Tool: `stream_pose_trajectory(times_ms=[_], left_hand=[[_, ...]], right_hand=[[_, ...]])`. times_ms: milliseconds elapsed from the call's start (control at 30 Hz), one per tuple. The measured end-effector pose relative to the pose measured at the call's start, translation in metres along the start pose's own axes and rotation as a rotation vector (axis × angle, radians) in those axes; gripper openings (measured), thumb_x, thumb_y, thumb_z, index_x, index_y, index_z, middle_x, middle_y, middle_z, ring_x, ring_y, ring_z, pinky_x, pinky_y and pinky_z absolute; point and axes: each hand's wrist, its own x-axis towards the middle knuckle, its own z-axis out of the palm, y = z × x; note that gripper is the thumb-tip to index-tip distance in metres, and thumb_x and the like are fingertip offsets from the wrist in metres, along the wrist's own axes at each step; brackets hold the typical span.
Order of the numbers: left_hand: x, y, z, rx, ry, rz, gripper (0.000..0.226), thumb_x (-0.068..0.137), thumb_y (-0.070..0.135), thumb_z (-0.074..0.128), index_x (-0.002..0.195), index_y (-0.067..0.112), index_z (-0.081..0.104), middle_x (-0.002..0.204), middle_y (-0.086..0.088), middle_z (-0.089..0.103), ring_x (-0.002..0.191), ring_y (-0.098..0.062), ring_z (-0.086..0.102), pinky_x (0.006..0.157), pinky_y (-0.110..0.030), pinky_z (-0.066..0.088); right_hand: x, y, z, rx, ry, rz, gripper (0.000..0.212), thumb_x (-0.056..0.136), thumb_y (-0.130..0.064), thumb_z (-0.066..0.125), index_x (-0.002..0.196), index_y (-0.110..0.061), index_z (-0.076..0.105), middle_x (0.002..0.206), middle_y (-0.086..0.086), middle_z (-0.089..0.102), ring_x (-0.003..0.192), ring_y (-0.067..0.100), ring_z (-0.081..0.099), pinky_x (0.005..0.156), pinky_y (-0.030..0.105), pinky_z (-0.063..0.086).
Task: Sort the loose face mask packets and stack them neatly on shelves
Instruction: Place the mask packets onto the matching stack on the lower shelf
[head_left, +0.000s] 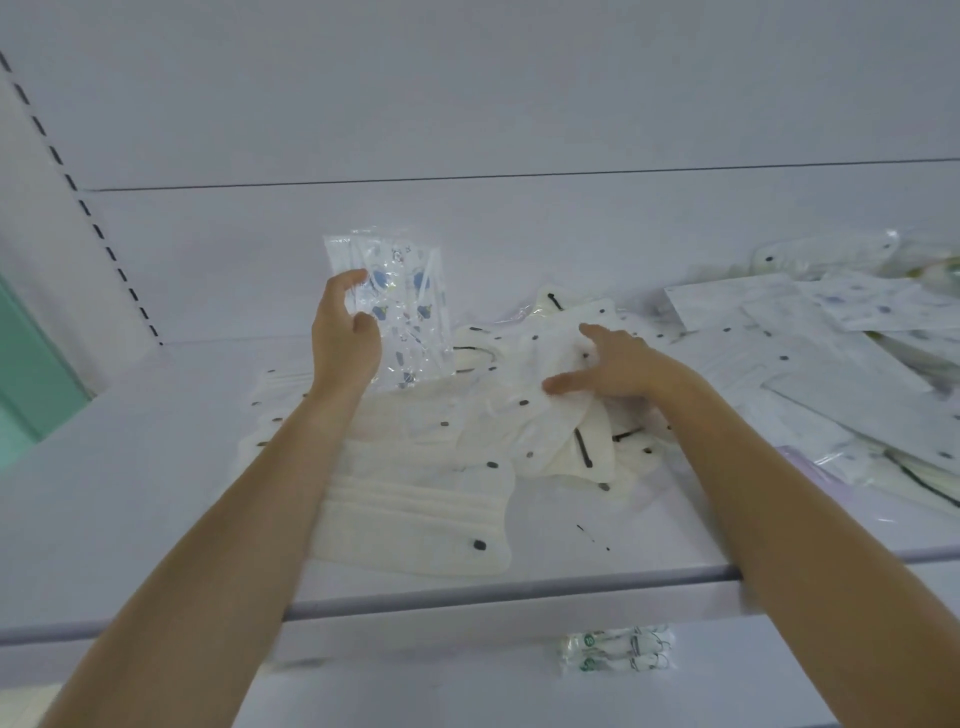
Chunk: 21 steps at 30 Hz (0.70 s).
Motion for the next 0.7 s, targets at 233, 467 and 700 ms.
stream_pose_trajectory(times_ms=[233, 467, 700], left_hand=[[-0.003, -0.001, 0.001, 0.015, -0.031, 0.007, 0.058, 0.081, -0.007, 0.03, 0.13, 0.02, 0.045, 0.133, -0.003, 0.052, 0.112, -0.046, 0.052, 0.094, -0.051, 0.044], [-0.004, 0.0, 0.0, -0.003, 0.009, 0.077, 0.055, 0.083, -0.006, 0.031, 0.129, 0.02, 0.045, 0.133, 0.007, 0.049, 0.109, -0.047, 0.053, 0.092, -0.052, 0.045], [-0.003, -0.003, -0.004, -0.062, 0.059, 0.154, 0.052, 0.086, -0.006, 0.033, 0.127, 0.023, 0.046, 0.126, 0.015, 0.047, 0.108, -0.043, 0.053, 0.088, -0.047, 0.046]], right_hand=[[0.005, 0.006, -0.017, 0.572, 0.578, 0.006, 0.039, 0.086, -0.009, 0.057, 0.124, -0.018, 0.055, 0.105, 0.0, 0.055, 0.072, 0.002, 0.05, 0.058, 0.01, 0.037], [0.007, 0.005, -0.011, 0.663, 0.511, 0.04, 0.041, 0.086, -0.013, 0.06, 0.126, -0.014, 0.05, 0.104, -0.001, 0.049, 0.081, 0.01, 0.051, 0.068, 0.018, 0.043], [0.009, 0.007, -0.012, 1.007, 0.609, 0.19, 0.028, 0.086, -0.012, 0.058, 0.113, -0.013, 0.049, 0.101, 0.002, 0.049, 0.075, 0.012, 0.053, 0.07, 0.023, 0.047]])
